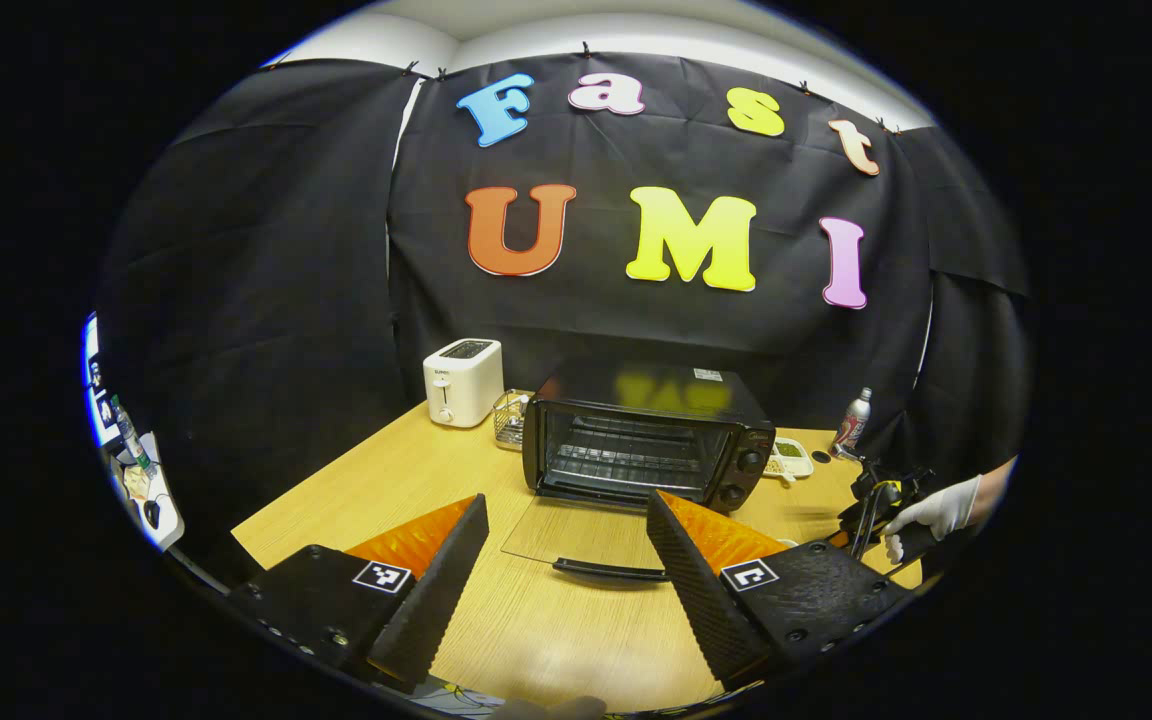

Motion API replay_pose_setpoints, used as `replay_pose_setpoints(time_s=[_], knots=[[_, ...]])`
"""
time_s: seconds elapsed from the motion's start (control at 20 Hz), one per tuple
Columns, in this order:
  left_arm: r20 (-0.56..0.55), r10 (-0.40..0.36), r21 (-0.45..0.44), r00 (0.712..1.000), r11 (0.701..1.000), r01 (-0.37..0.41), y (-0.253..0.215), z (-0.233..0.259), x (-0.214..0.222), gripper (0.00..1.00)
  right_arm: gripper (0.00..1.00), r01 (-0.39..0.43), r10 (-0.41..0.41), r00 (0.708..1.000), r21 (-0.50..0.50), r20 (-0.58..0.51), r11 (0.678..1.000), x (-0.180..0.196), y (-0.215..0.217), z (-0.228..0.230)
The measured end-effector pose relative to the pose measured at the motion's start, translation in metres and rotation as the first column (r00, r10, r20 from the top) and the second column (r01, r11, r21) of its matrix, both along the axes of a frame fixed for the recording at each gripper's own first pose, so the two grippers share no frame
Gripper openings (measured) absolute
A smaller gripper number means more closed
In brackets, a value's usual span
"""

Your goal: Open the electric oven with the left hand, put the food in, and close the electric oven.

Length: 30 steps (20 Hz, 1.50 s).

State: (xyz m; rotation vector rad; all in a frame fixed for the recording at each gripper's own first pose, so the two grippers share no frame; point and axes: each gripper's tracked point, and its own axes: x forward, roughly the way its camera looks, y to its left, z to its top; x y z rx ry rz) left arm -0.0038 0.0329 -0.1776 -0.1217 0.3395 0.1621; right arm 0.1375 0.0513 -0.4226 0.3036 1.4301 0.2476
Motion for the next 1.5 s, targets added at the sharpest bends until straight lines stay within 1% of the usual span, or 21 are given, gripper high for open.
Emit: replay_pose_setpoints(time_s=[0.1, 0.2, 0.25, 0.35, 0.4, 0.45, 0.55, 0.65, 0.7, 0.8, 0.85, 0.9, 0.95, 1.05, 1.1, 1.15, 1.2, 1.25, 1.3, 1.45, 1.5], knots=[[0.002, -0.004, 0.003, 1.000, 1.000, 0.004, 0.004, 0.001, 0.003, 0.96, 0.01, 0.033, -0.031, 0.999, 0.080, -0.024, 0.996, 0.001, 0.001, 0.000], [-0.001, -0.008, 0.003, 1.000, 1.000, 0.008, 0.006, 0.000, 0.006, 0.96, 0.00, 0.063, -0.059, 0.998, 0.184, -0.028, 0.981, 0.000, 0.002, 0.003], [-0.002, -0.010, 0.003, 1.000, 1.000, 0.010, 0.006, 0.002, 0.008, 0.96, 0.02, 0.067, -0.063, 0.998, 0.234, -0.022, 0.970, -0.002, 0.005, 0.000], [-0.011, -0.014, 0.006, 1.000, 1.000, 0.014, 0.007, 0.001, 0.008, 0.96, 0.00, 0.110, -0.109, 0.994, 0.328, -0.020, 0.938, -0.006, 0.006, 0.004], [-0.012, -0.017, 0.008, 1.000, 1.000, 0.017, 0.007, 0.002, 0.007, 0.96, 0.00, 0.137, -0.142, 0.990, 0.354, -0.013, 0.925, -0.007, 0.005, 0.004], [-0.014, -0.020, 0.011, 1.000, 1.000, 0.021, 0.006, 0.003, 0.007, 0.96, 0.04, 0.163, -0.174, 0.985, 0.387, -0.008, 0.908, -0.005, 0.004, 0.006], [-0.022, -0.034, 0.010, 0.999, 0.999, 0.034, 0.002, 0.004, 0.009, 0.96, 0.00, 0.198, -0.222, 0.975, 0.420, 0.007, 0.886, -0.006, 0.000, 0.009], [-0.023, -0.047, 0.016, 0.999, 0.999, 0.048, -0.001, 0.006, 0.008, 0.96, 0.04, 0.218, -0.259, 0.965, 0.449, 0.030, 0.867, -0.007, -0.001, 0.019], [-0.021, -0.052, 0.020, 0.998, 0.998, 0.052, -0.003, 0.007, 0.010, 0.96, 0.01, 0.220, -0.265, 0.963, 0.451, 0.039, 0.865, -0.010, 0.000, 0.023], [-0.021, -0.067, 0.019, 0.998, 0.998, 0.068, -0.007, 0.008, 0.012, 0.96, 0.03, 0.238, -0.294, 0.954, 0.440, 0.062, 0.866, -0.016, 0.000, 0.035], [-0.017, -0.074, 0.019, 0.997, 0.997, 0.075, -0.009, 0.011, 0.013, 0.96, 0.00, 0.244, -0.303, 0.950, 0.443, 0.067, 0.863, -0.020, 0.003, 0.043], [-0.010, -0.087, 0.016, 0.996, 0.996, 0.087, -0.011, 0.015, 0.014, 0.96, 0.04, 0.250, -0.314, 0.947, 0.451, 0.071, 0.857, -0.026, 0.008, 0.052], [-0.009, -0.093, 0.018, 0.996, 0.995, 0.093, -0.013, 0.017, 0.014, 0.95, 0.00, 0.261, -0.325, 0.943, 0.449, 0.070, 0.854, -0.032, 0.014, 0.060], [0.003, -0.111, 0.022, 0.994, 0.994, 0.111, -0.012, 0.023, 0.016, 0.96, 0.04, 0.280, -0.350, 0.934, 0.459, 0.072, 0.843, -0.040, 0.034, 0.077], [0.002, -0.119, 0.025, 0.993, 0.993, 0.119, -0.010, 0.025, 0.016, 0.96, 0.00, 0.304, -0.375, 0.925, 0.467, 0.066, 0.830, -0.042, 0.045, 0.086], [0.000, -0.128, 0.025, 0.992, 0.992, 0.128, -0.009, 0.026, 0.015, 0.96, 0.04, 0.323, -0.395, 0.917, 0.471, 0.059, 0.821, -0.044, 0.058, 0.092], [0.001, -0.136, 0.022, 0.991, 0.990, 0.136, -0.008, 0.028, 0.014, 0.96, 0.00, 0.354, -0.426, 0.904, 0.477, 0.048, 0.805, -0.045, 0.070, 0.099], [0.001, -0.145, 0.018, 0.989, 0.989, 0.145, -0.006, 0.031, 0.013, 0.96, 0.04, 0.371, -0.445, 0.894, 0.477, 0.047, 0.797, -0.045, 0.083, 0.106], [0.003, -0.155, 0.020, 0.988, 0.988, 0.155, -0.004, 0.034, 0.013, 0.96, 0.04, 0.391, -0.468, 0.883, 0.484, 0.043, 0.783, -0.045, 0.096, 0.112], [0.012, -0.198, 0.061, 0.980, 0.979, 0.197, 0.003, 0.041, 0.010, 0.96, 0.04, 0.445, -0.535, 0.843, 0.494, 0.048, 0.747, -0.034, 0.134, 0.123], [0.019, -0.215, 0.072, 0.976, 0.974, 0.213, 0.003, 0.045, 0.011, 0.96, 0.00, 0.454, -0.552, 0.831, 0.495, 0.064, 0.741, -0.028, 0.146, 0.123]])
